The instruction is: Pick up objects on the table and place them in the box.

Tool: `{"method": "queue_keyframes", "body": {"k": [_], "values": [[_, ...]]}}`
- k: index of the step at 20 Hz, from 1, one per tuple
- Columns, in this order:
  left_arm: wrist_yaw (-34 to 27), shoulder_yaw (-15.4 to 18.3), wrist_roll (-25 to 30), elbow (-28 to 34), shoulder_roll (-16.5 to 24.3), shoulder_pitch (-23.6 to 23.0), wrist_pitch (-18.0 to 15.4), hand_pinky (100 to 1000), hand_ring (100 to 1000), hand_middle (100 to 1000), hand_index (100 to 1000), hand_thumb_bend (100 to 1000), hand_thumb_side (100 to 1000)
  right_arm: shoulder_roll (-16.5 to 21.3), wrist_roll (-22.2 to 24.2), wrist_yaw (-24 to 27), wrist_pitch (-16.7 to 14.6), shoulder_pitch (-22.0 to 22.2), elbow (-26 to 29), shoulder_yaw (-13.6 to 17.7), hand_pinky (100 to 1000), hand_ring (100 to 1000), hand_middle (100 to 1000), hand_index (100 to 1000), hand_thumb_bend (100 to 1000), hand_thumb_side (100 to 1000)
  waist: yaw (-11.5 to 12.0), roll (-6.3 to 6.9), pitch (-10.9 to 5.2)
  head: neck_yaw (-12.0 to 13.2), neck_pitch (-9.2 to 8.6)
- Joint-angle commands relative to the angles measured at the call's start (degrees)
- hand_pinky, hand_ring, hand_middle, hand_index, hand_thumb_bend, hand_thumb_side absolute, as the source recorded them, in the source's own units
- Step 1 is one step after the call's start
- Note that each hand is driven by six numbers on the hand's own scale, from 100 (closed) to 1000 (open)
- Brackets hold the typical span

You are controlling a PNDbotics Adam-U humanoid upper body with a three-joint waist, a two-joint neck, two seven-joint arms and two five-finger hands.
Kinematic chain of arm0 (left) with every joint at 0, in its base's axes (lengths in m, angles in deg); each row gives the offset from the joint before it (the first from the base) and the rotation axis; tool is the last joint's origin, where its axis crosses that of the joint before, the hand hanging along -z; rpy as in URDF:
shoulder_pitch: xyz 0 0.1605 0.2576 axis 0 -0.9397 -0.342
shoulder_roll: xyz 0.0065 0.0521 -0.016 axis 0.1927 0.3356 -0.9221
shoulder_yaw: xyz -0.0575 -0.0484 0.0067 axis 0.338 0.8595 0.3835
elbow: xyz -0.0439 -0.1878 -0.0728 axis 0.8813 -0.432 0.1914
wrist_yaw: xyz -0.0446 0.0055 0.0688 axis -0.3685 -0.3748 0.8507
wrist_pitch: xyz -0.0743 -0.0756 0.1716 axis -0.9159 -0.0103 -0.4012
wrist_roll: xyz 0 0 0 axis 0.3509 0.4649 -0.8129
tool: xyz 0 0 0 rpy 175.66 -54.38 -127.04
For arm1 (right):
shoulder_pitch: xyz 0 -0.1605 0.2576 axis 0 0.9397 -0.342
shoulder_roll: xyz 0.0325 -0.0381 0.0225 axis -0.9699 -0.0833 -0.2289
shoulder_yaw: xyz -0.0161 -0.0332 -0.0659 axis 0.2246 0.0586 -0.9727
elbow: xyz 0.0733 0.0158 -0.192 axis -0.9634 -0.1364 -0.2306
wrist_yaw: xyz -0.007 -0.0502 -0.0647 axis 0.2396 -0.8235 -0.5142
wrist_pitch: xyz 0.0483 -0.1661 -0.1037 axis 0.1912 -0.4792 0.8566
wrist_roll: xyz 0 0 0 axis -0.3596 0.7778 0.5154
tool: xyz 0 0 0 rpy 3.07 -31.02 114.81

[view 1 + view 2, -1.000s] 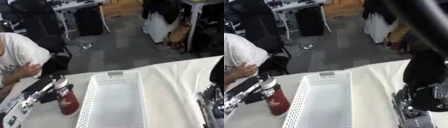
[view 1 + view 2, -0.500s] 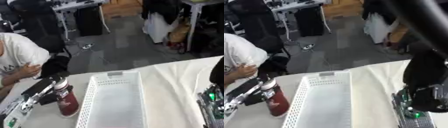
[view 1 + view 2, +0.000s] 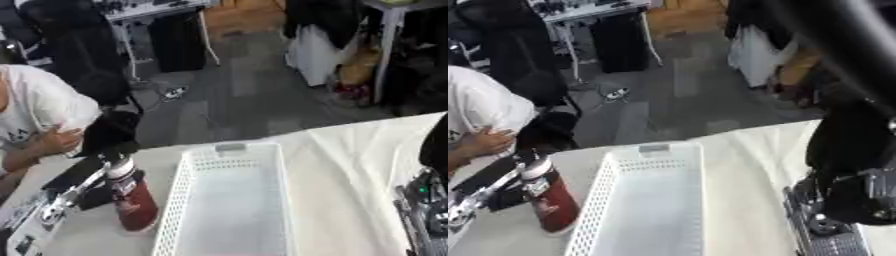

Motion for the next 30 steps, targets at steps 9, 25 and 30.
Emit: {"method": "queue_keyframes", "body": {"k": [9,25,30], "values": [[0.43,0.56,1.15,-1.05,-0.02,0.45,1.04,817,925,1000,1000,188,1000,0.01,-0.92,0.29,-1.17,-1.28,0.61,-0.04,247,352,370,454,100,1000,0.06,-0.47,-0.59,0.39,-0.83],[-2.34,0.69,-3.6,-1.08,-0.99,-0.58,3.96,100,339,583,541,100,602,-0.06,-1.04,0.18,-1.31,-1.41,0.61,0.01,248,353,371,454,100,1000,-0.04,-0.49,-0.58,0.33,-0.95],[-3.01,0.48,-7.57,-1.25,-1.51,-0.91,2.77,100,100,326,439,100,684,-0.11,-1.07,0.16,-1.36,-1.47,0.61,0.01,248,354,371,454,100,1000,-0.1,-0.54,-0.56,0.3,-1.07]]}}
